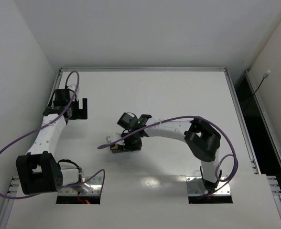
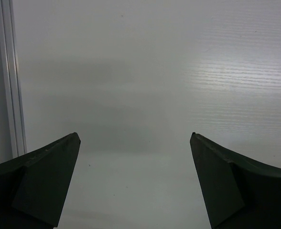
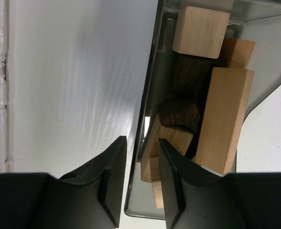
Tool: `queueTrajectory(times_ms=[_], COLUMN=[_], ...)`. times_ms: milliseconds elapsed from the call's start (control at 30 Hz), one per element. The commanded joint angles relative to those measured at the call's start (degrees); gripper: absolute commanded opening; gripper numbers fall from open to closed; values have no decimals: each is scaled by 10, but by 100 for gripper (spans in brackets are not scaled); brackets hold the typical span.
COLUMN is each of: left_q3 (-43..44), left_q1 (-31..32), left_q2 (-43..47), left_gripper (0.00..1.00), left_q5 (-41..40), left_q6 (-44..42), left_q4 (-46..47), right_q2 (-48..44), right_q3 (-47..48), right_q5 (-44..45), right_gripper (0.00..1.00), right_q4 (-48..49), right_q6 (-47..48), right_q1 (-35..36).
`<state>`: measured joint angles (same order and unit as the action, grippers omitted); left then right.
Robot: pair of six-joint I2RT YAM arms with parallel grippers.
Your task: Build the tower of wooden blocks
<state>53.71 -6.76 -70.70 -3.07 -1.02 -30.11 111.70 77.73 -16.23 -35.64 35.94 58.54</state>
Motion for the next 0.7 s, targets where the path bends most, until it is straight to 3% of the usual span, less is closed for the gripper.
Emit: queueTrajectory(times_ms=[0, 300, 367, 667], left_q3=[4, 15, 15, 15], left_q1=[4, 4, 4, 4], left_q2=[-8, -18, -18, -29], left_gripper=[100, 100, 100, 100], left_q5=[-8, -8, -8, -8], left_q6=[0, 6, 6, 6], left_q4=[19, 24, 18, 18], right_q2=[-2, -2, -2, -31], right_q3=[-13, -58, -58, -10], right_q5=[0, 17, 17, -75], right_gripper=[29, 26, 0, 0], right_q4=[23, 41, 41, -11], right_q6=[9, 9, 9, -57], right_q1=[-1, -1, -6, -48])
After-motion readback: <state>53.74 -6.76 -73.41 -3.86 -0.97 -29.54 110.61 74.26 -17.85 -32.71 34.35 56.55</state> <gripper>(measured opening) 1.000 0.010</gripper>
